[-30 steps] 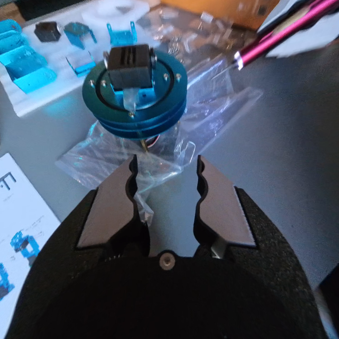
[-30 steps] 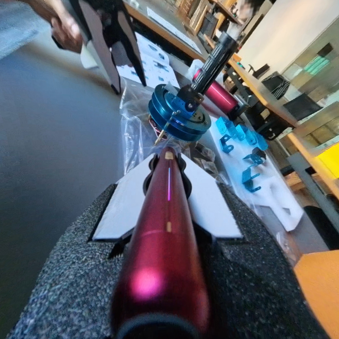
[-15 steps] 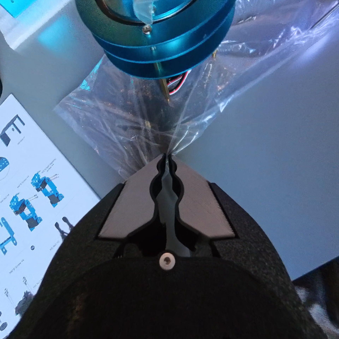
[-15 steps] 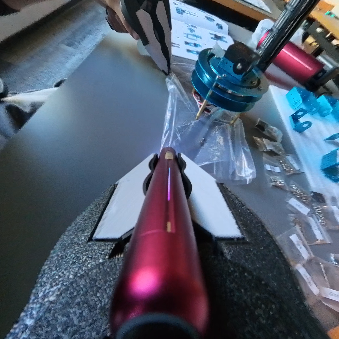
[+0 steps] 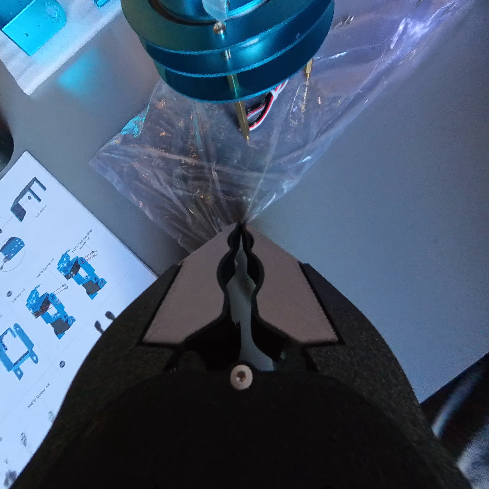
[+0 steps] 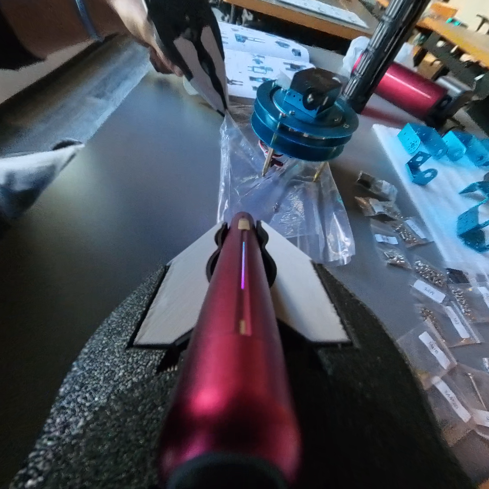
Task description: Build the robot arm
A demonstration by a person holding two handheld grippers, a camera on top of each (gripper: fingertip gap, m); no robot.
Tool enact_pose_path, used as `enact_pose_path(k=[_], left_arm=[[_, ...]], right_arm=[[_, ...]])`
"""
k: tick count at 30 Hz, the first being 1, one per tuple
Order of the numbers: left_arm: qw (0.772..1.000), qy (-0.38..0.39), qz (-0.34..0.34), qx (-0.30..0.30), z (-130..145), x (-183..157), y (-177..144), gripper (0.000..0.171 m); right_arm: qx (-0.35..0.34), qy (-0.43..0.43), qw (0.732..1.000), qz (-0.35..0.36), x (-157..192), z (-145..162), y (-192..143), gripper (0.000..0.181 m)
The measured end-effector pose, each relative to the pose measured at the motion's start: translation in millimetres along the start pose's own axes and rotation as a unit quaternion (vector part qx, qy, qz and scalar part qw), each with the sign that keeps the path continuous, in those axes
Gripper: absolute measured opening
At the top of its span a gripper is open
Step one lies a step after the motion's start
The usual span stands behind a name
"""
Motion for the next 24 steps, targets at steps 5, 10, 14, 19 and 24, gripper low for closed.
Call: enact_pose_path(k=[5, 10, 14, 19, 24], left_arm=[[1.0, 0.027, -0.009, 0.002, 7, -5, -8, 0.0], [1.0, 0.018, 0.002, -0.013, 9, -5, -10, 0.0], [0.999, 0.032, -0.016, -0.004, 15, 1, -13, 0.005], [0.998, 0.033, -0.026, -0.043, -1, 2, -32, 0.04], [0.976, -0.048, -0.064, -0.204, -97, 35, -54, 0.061]], right_arm=[[0.018, -0.015, 1.0, -0.001, 9, 5, 7, 0.022], [0.016, -0.042, 0.999, -0.006, 20, 6, 8, 0.022], [0.016, -0.043, 0.999, -0.02, 31, 5, 9, 0.023], [-0.019, -0.034, 0.999, 0.004, 28, -6, -2, 0.023], [-0.14, 0.012, 0.99, 0.024, 13, -32, -27, 0.021]])
Point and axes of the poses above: each gripper's, where its closed fingertips meet, y out along the fingers, z out of its underside, x = y × z across the jaws, the point moved 1 cm from there along -y, back along the fingers, and after that the axes turned 10 degrees about y, right-handed, at the moved point
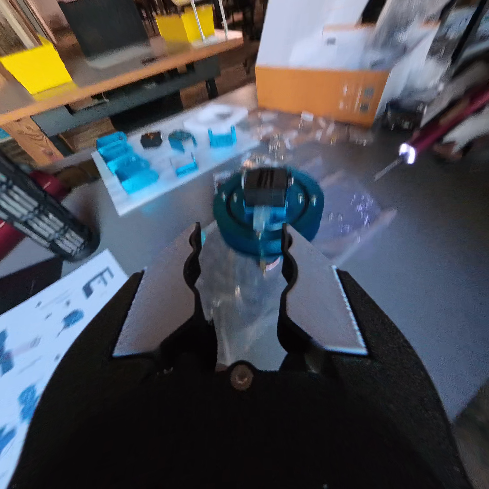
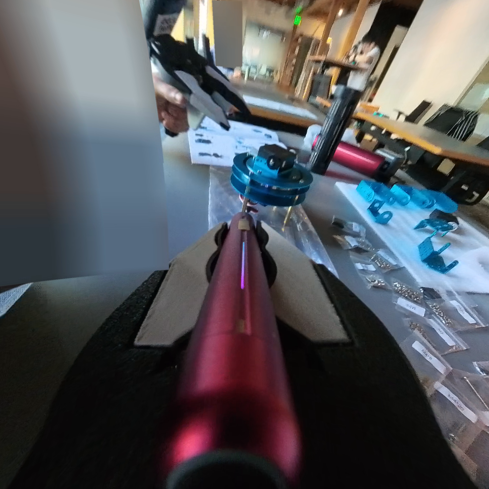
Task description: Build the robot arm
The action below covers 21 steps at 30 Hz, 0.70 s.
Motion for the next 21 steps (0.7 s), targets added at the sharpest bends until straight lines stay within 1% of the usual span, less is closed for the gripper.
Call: enact_pose_path(k=[1, 3, 5, 8, 9, 10, 13, 15, 16, 19, 21], left_arm=[[1.0, -0.007, 0.002, -0.013, -13, 1, 11, 0.064], [1.0, 0.002, 0.025, -0.008, -26, -6, 37, 0.068], [0.999, 0.023, 0.043, 0.009, -28, -14, 57, 0.069], [0.997, 0.049, 0.048, 0.029, -19, -20, 69, 0.063], [0.997, 0.059, 0.042, 0.031, -16, -19, 70, 0.057], [0.996, 0.068, 0.039, 0.032, -14, -19, 70, 0.044], [0.997, 0.061, 0.047, 0.021, -17, -21, 68, 0.033], [0.996, 0.056, 0.062, 0.007, -21, -26, 66, 0.013], [0.996, 0.052, 0.075, -0.004, -24, -31, 65, 0.0], [0.995, 0.069, 0.06, -0.03, -33, -30, 61, 0.0], [0.994, 0.061, 0.069, -0.054, -43, -32, 54, 0.024]], right_arm=[[-0.012, -0.005, 1.0, 0.005, 0, -2, -2, 0.022], [-0.02, -0.026, 0.999, 0.015, 3, -3, -3, 0.021], [-0.013, -0.05, 0.999, 0.017, 8, 0, -1, 0.02], [0.0, -0.067, 0.998, 0.007, 14, 5, 1, 0.021], [0.002, -0.067, 0.998, 0.006, 14, 6, 1, 0.021], [0.002, -0.065, 0.998, 0.007, 14, 5, 1, 0.021], [0.001, -0.054, 0.999, 0.003, 13, 5, 1, 0.02], [-0.002, -0.049, 0.999, 0.004, 11, 4, 0, 0.02], [-0.003, -0.047, 0.999, 0.004, 11, 4, 0, 0.02], [0.0, -0.045, 0.999, 0.002, 11, 4, 0, 0.02], [0.001, -0.045, 0.999, 0.001, 11, 5, 0, 0.02]])
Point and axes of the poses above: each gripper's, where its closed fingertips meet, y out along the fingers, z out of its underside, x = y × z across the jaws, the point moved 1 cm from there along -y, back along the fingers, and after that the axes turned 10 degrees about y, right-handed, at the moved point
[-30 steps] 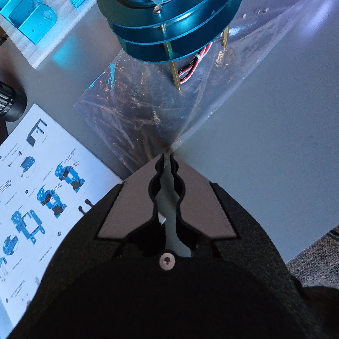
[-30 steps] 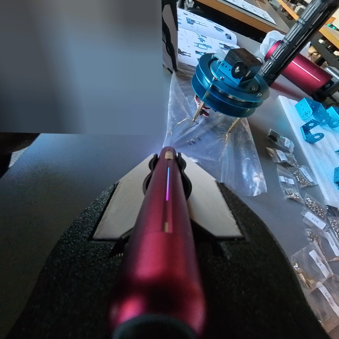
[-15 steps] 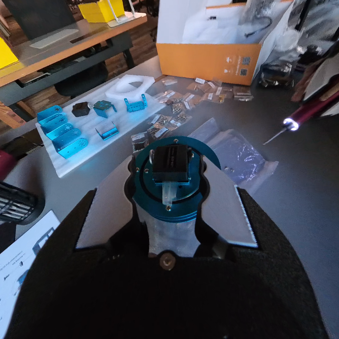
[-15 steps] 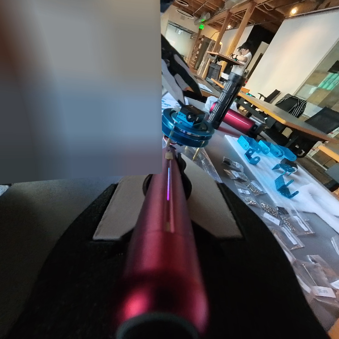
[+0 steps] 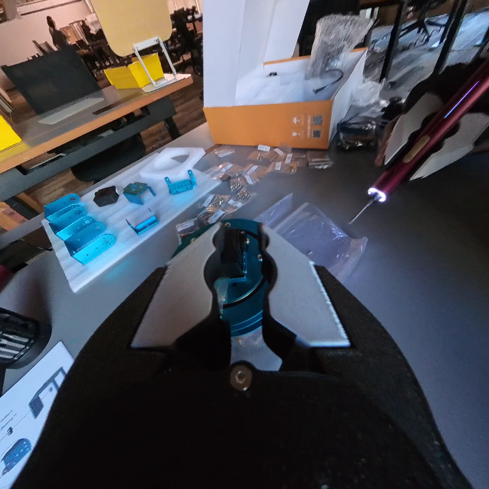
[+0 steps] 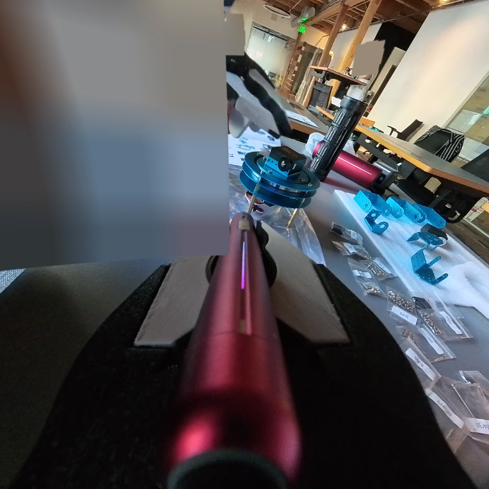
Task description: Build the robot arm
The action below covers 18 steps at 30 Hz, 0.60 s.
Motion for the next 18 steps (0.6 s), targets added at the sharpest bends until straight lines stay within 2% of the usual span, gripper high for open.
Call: enact_pose_path(k=[4, 5, 8, 10, 12, 18], left_arm=[[0.999, 0.002, -0.023, 0.032, 10, 11, 3, 0.065], [0.999, -0.004, -0.023, 0.041, 15, 13, 6, 0.068], [0.998, -0.012, -0.021, 0.064, 31, 16, 12, 0.068], [0.997, -0.008, -0.023, 0.075, 39, 18, 14, 0.057], [0.998, -0.027, -0.004, 0.064, 38, 15, 15, 0.046], [0.996, -0.072, 0.022, 0.041, 36, 15, 13, 0.042]], right_arm=[[0.003, -0.001, 1.0, -0.001, 1, 1, 1, 0.02], [0.004, -0.001, 1.0, -0.003, 1, 1, 1, 0.02], [0.006, -0.001, 1.0, -0.004, 2, 2, 1, 0.02], [0.006, -0.001, 1.0, -0.004, 2, 2, 1, 0.021], [0.006, 0.0, 1.0, -0.005, 2, 2, 1, 0.021], [0.006, 0.002, 1.0, -0.005, 1, 2, 1, 0.02]])
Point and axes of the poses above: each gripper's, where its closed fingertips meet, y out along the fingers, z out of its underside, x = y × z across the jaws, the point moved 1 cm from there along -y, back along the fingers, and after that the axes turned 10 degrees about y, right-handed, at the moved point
